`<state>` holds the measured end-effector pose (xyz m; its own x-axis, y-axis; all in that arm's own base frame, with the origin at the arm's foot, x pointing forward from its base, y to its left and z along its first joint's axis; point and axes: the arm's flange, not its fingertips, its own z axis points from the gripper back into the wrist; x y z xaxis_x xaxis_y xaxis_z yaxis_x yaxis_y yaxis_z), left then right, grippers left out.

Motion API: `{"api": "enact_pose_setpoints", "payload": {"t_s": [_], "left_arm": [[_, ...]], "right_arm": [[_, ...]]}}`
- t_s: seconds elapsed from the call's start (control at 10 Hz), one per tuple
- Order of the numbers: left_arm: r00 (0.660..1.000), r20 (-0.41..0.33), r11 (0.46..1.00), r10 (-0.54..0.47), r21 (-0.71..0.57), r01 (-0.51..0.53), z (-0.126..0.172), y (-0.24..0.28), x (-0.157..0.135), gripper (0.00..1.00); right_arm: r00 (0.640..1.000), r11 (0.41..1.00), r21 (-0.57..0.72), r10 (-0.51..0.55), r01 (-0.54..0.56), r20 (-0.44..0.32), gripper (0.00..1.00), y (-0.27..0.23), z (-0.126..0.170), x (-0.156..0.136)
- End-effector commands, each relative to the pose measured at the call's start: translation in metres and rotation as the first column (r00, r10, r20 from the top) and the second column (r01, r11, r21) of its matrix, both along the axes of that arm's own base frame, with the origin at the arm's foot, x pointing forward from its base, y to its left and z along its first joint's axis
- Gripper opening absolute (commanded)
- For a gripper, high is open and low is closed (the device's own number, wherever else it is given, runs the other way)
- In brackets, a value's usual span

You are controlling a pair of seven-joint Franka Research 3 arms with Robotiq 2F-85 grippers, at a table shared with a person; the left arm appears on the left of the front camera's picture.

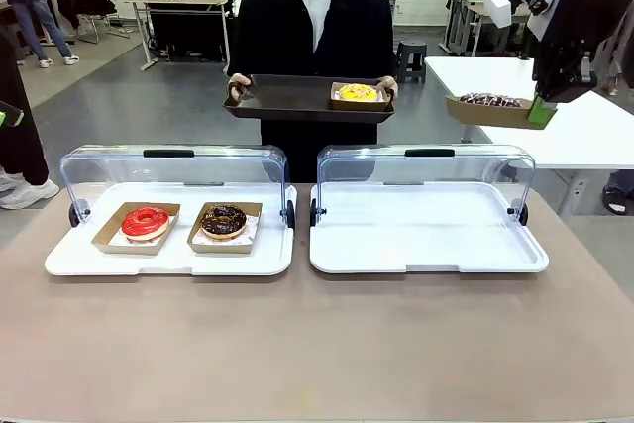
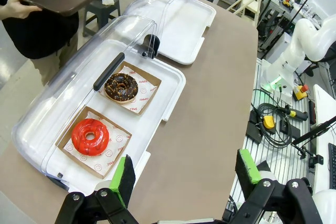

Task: Provide the desired donut to the person.
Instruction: Pick up and lift the Paper togo box containing the Donut pointed at by the person, then place the picked Paper togo box onto the Handle tray extended by the person.

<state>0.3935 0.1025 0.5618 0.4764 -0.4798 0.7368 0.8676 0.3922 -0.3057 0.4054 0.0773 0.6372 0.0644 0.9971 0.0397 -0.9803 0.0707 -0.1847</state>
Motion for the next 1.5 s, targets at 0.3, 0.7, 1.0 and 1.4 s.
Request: {"api": "enact_pose_setpoints", "payload": {"t_s": [0.3,0.7,1.0,1.4], "left_arm": [[1.0,-0.007,1.0,0.009,-0.017,-0.009,0.0031,-0.0016,-0.0001,1.0],[1.0,-0.007,1.0,0.009,-0.017,-0.009,0.0031,-0.0016,-0.0001,1.0],[1.0,-0.007,1.0,0.009,-0.017,-0.009,0.0031,-0.0016,-0.0001,1.0],[1.0,-0.007,1.0,0.009,-0.017,-0.009,0.0031,-0.0016,-0.0001,1.0]], "right_arm": [[1.0,1.0,-0.002,0.002,-0.002,0.0,0.0,-0.0005,-0.0045,-0.0051],[1.0,1.0,-0.002,0.002,-0.002,0.0,0.0,-0.0005,-0.0045,-0.0051],[1.0,1.0,-0.002,0.002,-0.002,0.0,0.0,-0.0005,-0.0045,-0.0051],[1.0,1.0,-0.002,0.002,-0.002,0.0,0.0,-0.0005,-0.0045,-0.0051]]}}
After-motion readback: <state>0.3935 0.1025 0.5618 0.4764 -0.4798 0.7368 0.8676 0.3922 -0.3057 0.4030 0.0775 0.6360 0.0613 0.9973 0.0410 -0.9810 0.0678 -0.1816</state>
